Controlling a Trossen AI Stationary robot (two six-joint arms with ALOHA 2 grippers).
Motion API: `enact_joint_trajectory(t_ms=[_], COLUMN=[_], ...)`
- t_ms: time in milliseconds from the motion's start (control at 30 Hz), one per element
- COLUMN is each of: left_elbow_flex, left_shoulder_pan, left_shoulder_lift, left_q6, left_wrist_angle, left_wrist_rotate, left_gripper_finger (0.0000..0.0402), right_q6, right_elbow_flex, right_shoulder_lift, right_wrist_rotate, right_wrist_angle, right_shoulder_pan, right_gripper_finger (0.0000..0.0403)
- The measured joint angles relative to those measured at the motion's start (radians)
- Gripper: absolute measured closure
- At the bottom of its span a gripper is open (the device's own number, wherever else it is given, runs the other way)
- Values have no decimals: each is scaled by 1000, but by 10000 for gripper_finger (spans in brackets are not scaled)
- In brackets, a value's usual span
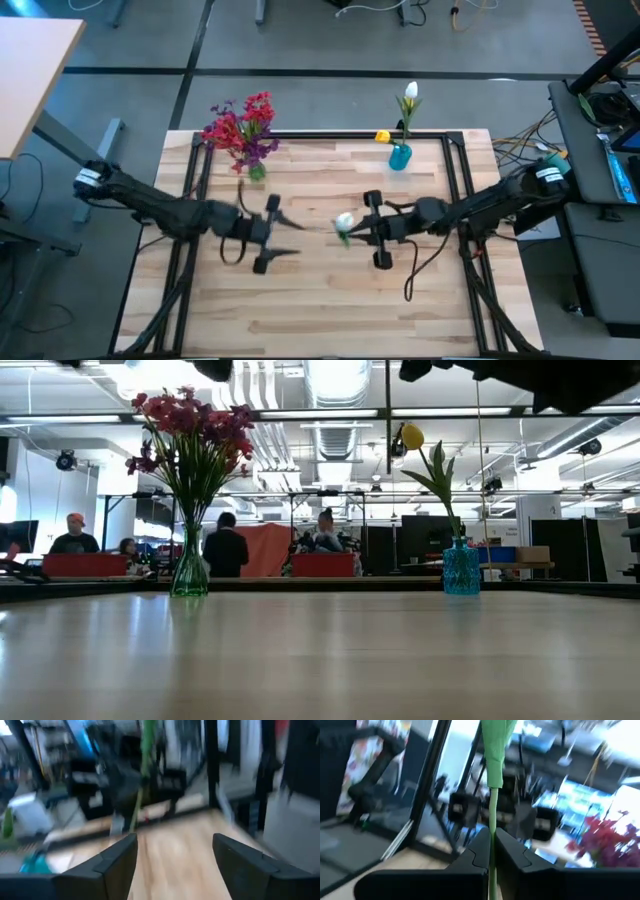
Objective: Sort flowers into vase by color
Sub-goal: Put the white tulip into the blue vase
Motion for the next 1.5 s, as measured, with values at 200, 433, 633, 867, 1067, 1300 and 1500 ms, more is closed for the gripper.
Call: enact_joint_trajectory(t_ms=[200,433,633,867,1067,1300,1500], left_elbow_flex=[-133,-21,75,109,105,105,106], left_shoulder_pan=[155,160,180,212,246,253,254], left_shoulder_lift=[156,377,496,542,519,492,485], left_q6=[-132,-104,-97,-97,-107,-104,-99], left_wrist_angle=[585,682,682,681,641,520,429], left_wrist_rotate=[164,177,165,164,158,120,56], left_gripper_finger=[165,165,170,276,389,401,401], right_q6=[8,19,-16,-63,-62,23,125], right_elbow_flex=[-13,98,130,126,126,128,159], right_shoulder_lift=[67,159,189,176,172,130,66], right_wrist_rotate=[6,9,12,91,174,277,334], right_wrist_angle=[312,320,308,281,279,163,-46], right_shoulder_pan=[-1,0,0,0,0,0,0], right_gripper_finger=[394,394,394,393,375,305,249])
